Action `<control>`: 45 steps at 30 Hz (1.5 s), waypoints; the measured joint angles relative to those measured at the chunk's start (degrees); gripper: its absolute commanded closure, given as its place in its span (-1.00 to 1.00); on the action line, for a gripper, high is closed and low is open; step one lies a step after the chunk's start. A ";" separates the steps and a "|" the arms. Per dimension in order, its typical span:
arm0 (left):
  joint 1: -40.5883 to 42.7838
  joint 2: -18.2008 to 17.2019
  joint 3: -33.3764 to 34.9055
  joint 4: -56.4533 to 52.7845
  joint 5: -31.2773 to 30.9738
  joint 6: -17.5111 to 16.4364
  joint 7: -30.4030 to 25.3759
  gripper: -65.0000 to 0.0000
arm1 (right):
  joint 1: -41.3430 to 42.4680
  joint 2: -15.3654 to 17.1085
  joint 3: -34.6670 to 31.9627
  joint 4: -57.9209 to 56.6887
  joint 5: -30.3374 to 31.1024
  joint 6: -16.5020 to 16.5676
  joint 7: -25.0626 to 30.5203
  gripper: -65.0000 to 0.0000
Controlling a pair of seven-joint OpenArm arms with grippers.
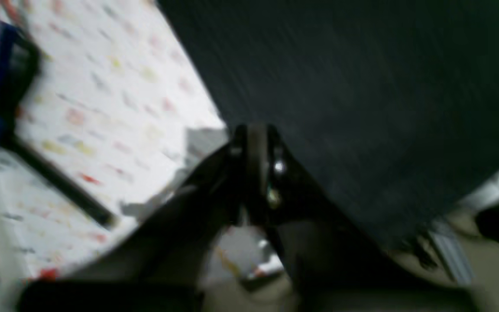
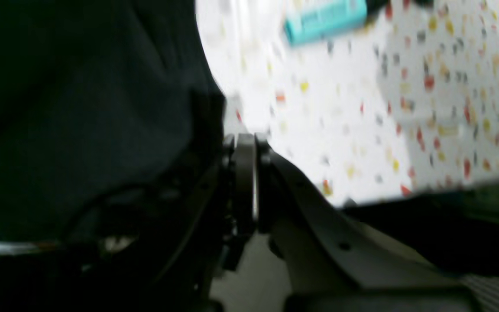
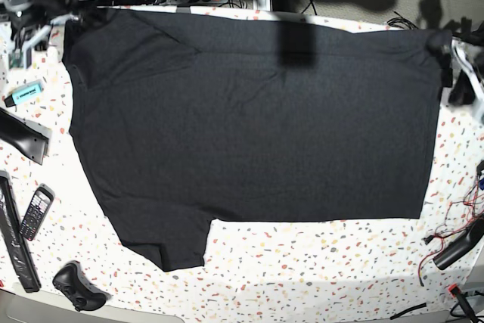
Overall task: Fold the T-shirt properly
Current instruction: 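Lift the collar edge and drag it back with both grippers, then move both grippers to the shirt's side edges near the hem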
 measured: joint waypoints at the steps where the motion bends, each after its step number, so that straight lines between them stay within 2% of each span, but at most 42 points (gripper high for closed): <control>1: -1.40 -0.02 -0.04 -0.09 0.20 0.85 -0.09 0.31 | 1.49 0.02 0.00 -0.02 1.16 0.00 0.22 0.80; 4: -5.99 0.46 -0.04 -2.19 -0.79 1.42 -1.53 0.30 | 6.27 0.00 0.00 -0.20 2.78 1.64 0.24 0.54; 9: -16.68 0.74 -0.11 -13.77 -5.31 1.05 -1.33 0.30 | 13.07 0.02 -0.02 -0.24 7.82 4.31 0.04 0.53; 12: -24.04 2.10 -0.22 -21.99 -4.92 -2.93 -0.57 0.30 | 15.30 0.00 -0.26 -0.24 11.06 4.85 -3.15 0.53; 14: -28.92 3.56 0.96 -26.97 -4.87 -4.13 0.63 0.30 | 16.09 -0.07 -1.31 -0.24 11.28 4.98 -4.70 0.53; 17: -36.00 5.09 6.91 -34.36 -2.75 -4.70 0.72 0.30 | 16.22 -0.04 -3.10 -0.26 11.13 4.96 -4.74 0.53; 20: -43.85 6.32 14.47 -42.93 2.19 -4.50 -1.44 0.30 | 16.26 -0.44 -3.85 -0.26 11.13 4.96 -5.62 0.53; 22: -49.24 6.95 17.94 -49.75 3.76 -1.81 -4.31 0.30 | 16.26 -0.70 -3.82 -0.26 11.13 4.98 -7.61 0.53; 25: -57.55 7.34 21.38 -60.28 4.63 -0.74 -6.75 0.30 | 16.24 -0.55 -3.78 -0.28 11.10 4.94 -9.66 0.53; 29: -66.58 8.98 23.76 -73.13 5.70 -0.70 -8.96 0.34 | 16.24 -0.61 -3.80 -0.28 11.13 4.96 -9.62 0.53; 31: -69.33 10.54 23.93 -78.88 8.63 -0.61 -10.49 0.34 | 16.24 -0.61 -3.82 -0.28 11.10 4.94 -10.19 0.53; 34: -71.69 12.72 24.00 -86.25 12.11 1.73 -12.59 0.34 | 16.24 -0.61 -3.78 -0.28 11.08 4.96 -12.41 0.53; 38: -71.41 13.77 24.00 -90.66 16.61 5.03 -16.81 0.34 | 16.22 -0.63 -3.78 -0.28 11.08 4.96 -14.78 0.53; 45: -69.83 13.90 24.00 -91.12 16.81 5.86 -18.86 0.34 | 16.22 -0.66 -3.78 -0.28 11.08 4.96 -14.75 0.53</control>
